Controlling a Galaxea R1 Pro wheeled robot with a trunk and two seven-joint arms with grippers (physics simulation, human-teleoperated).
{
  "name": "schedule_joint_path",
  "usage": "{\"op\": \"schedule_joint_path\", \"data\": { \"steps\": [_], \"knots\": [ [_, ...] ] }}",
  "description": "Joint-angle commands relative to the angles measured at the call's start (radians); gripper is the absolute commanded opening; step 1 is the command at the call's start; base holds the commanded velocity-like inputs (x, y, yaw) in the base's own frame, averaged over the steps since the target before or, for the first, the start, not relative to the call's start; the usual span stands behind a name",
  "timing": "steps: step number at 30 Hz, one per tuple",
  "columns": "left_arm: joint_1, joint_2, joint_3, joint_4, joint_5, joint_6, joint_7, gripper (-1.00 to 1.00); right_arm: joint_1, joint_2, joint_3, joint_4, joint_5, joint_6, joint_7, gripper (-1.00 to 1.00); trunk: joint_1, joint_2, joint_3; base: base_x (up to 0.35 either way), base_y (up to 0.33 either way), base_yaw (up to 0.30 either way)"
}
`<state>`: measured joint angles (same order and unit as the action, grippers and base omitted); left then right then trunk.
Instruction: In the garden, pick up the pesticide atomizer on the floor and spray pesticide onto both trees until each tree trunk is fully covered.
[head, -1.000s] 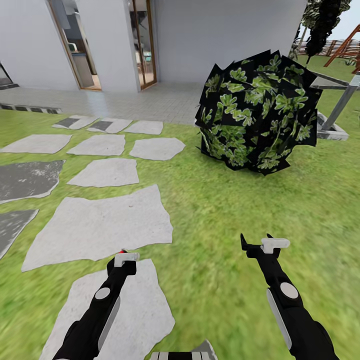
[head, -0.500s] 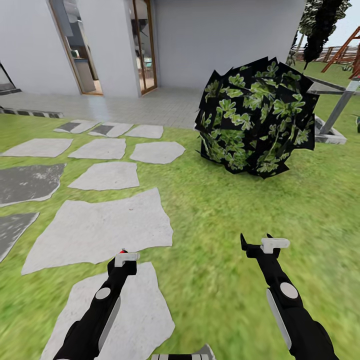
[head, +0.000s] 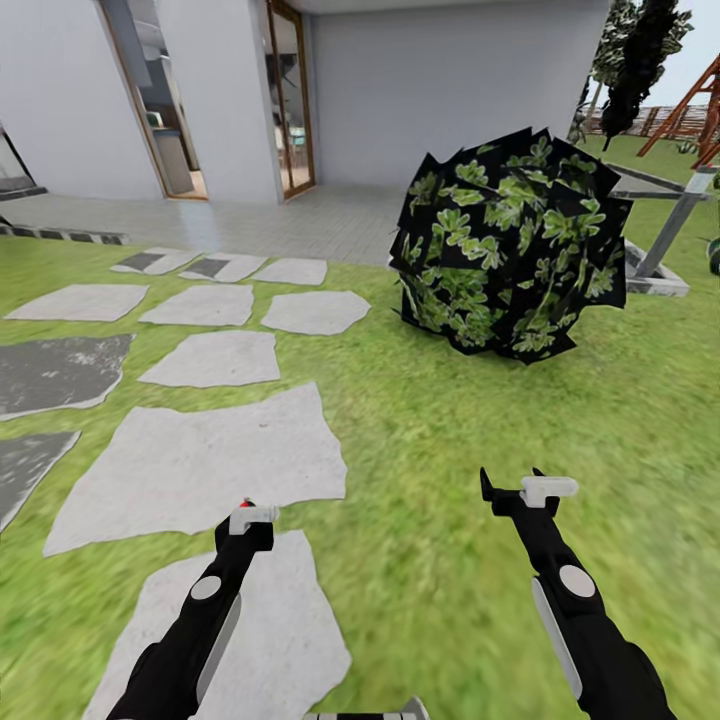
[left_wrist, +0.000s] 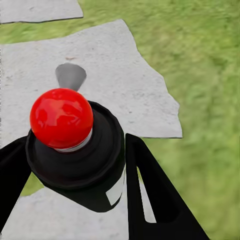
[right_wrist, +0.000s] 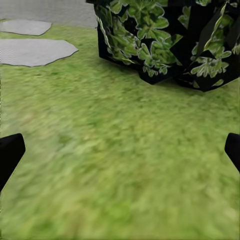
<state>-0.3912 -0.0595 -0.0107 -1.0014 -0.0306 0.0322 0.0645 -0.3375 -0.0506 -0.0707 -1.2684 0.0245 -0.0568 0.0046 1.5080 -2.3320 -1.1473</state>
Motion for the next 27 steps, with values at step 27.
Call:
{"op": "schedule_joint_path", "data": {
  "steps": [27],
  "knots": [
    [0.000,0.000,0.004,0.000,0.003,-0.001,0.005,-1.00,0.000,0.005,0.000,0.000,0.000,0.001,-0.001,1.00,0.000,0.000,0.039,-0.089,0.272,0.098]
  ]
}}
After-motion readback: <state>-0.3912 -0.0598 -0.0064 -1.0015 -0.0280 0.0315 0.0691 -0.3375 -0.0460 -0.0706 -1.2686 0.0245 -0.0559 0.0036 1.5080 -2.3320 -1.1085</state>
